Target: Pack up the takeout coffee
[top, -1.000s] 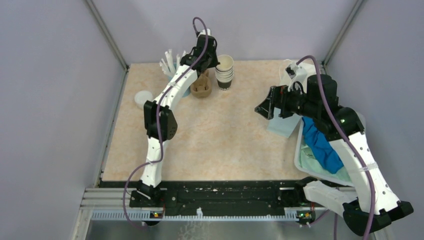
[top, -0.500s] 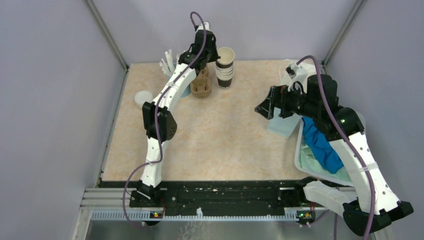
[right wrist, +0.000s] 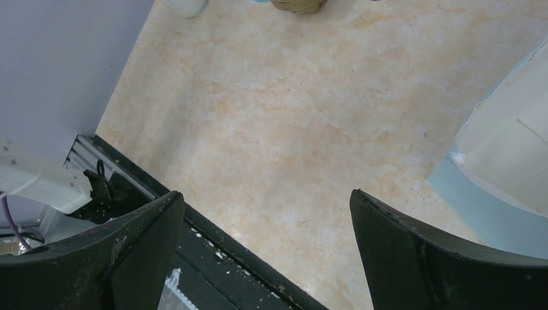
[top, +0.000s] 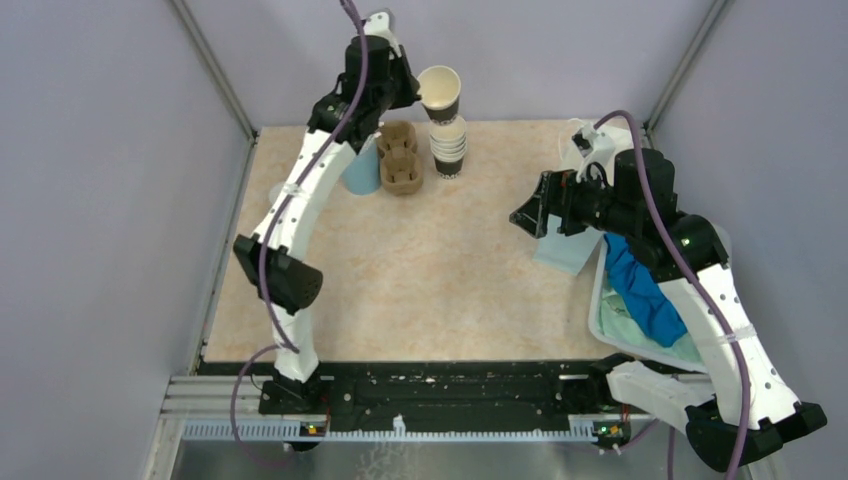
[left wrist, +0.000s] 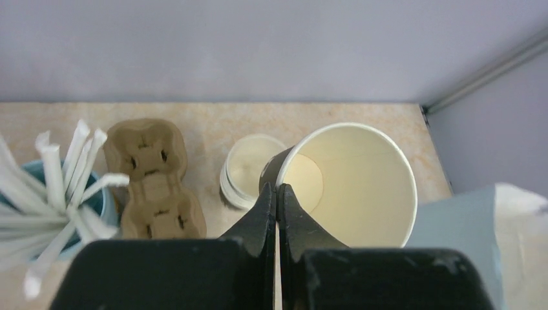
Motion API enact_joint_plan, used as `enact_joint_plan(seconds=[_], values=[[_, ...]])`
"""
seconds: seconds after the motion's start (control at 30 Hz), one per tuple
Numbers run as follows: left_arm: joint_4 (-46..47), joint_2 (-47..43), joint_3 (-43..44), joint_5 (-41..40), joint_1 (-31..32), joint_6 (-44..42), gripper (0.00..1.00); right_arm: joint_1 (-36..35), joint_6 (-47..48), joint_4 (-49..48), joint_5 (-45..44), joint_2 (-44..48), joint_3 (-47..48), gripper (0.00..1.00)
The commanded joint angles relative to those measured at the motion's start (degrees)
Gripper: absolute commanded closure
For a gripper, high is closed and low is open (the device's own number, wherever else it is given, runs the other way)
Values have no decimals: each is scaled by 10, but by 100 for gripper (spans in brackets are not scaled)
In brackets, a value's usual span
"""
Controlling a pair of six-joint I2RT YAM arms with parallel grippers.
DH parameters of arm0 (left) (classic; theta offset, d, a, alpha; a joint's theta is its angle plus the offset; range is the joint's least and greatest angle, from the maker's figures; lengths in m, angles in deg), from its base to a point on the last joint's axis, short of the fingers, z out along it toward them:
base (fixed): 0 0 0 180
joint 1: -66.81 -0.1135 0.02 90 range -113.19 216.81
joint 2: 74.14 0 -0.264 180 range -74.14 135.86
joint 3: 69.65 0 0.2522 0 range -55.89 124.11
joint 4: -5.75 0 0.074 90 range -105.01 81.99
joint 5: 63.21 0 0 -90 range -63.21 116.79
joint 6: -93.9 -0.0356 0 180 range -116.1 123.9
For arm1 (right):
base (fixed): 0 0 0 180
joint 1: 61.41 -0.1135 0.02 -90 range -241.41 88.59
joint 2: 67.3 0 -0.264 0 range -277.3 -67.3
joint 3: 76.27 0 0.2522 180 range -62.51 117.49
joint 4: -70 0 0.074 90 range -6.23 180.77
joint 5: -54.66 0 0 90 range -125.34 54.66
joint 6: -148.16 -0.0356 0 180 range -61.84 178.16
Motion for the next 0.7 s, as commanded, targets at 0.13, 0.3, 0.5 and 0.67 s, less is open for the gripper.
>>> enact_joint_plan(seconds=[0.13, 0.3, 0.5, 0.67], values=[[15, -303, -363, 140, 35, -73, 100, -6, -9, -16, 33, -3, 1, 1], [151, -475, -655, 162, 69, -23, 100, -6, -11, -15, 65, -8, -6, 1], [265, -550, -862, 87, 130, -3, 100, -8, -26, -15, 85, -4, -19, 1], [311, -542, -928, 45, 144, -6, 100, -13, -32, -13, 89, 6, -32, 1]])
